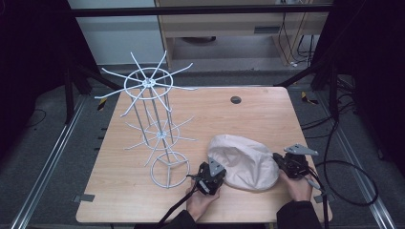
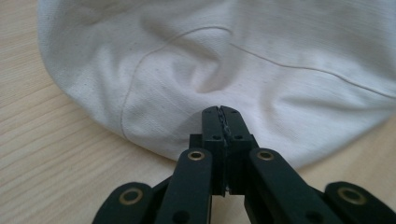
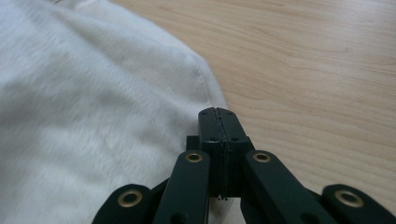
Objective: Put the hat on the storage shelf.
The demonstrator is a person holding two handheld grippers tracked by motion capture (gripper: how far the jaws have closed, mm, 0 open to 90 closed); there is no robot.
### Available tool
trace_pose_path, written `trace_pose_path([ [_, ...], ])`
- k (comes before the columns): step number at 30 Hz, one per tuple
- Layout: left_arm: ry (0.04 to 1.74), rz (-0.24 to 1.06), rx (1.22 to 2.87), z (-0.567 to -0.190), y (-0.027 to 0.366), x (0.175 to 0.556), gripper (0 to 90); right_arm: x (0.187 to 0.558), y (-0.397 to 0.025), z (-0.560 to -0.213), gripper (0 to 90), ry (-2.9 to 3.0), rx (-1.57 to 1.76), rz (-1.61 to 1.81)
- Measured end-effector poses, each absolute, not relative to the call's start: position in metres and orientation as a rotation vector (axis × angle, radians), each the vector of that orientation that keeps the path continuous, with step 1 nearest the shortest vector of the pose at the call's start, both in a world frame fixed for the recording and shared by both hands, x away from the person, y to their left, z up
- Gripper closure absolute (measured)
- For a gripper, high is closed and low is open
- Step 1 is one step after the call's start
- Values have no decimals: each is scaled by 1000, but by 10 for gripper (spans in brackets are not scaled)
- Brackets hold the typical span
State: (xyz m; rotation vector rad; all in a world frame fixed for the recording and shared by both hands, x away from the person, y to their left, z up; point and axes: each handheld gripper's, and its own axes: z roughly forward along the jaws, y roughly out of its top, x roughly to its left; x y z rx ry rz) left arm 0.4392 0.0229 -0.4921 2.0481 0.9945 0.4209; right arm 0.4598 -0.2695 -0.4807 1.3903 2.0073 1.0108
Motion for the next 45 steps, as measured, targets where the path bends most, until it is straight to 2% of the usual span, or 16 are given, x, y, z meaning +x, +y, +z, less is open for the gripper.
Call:
trace_pose_path([
  [14, 1084, 461, 2017, -490, 19, 477, 896, 418, -262, -480, 900, 2122, 1321, 1041],
  [22, 1018, 491, 2055, -475, 31, 461, 859, 412, -262, -471, 888, 2093, 1308, 1054],
  [26, 935, 501, 2098, -456, 52, 437, 826, 408, -263, -454, 836, 2046, 1288, 1088],
  [30, 894, 468, 2104, -442, 82, 412, 759, 407, -259, -436, 736, 2052, 1278, 1102],
  [31, 891, 465, 2095, -441, 88, 408, 759, 407, -259, -436, 736, 2052, 1278, 1102],
  [36, 876, 490, 2099, -434, 129, 385, 688, 409, -250, -425, 625, 2067, 1282, 1085],
  [41, 905, 529, 2062, -436, 155, 376, 616, 412, -242, -419, 565, 2095, 1267, 1078],
  [45, 964, 526, 2022, -438, 179, 374, 592, 413, -237, -417, 534, 2100, 1265, 1077],
])
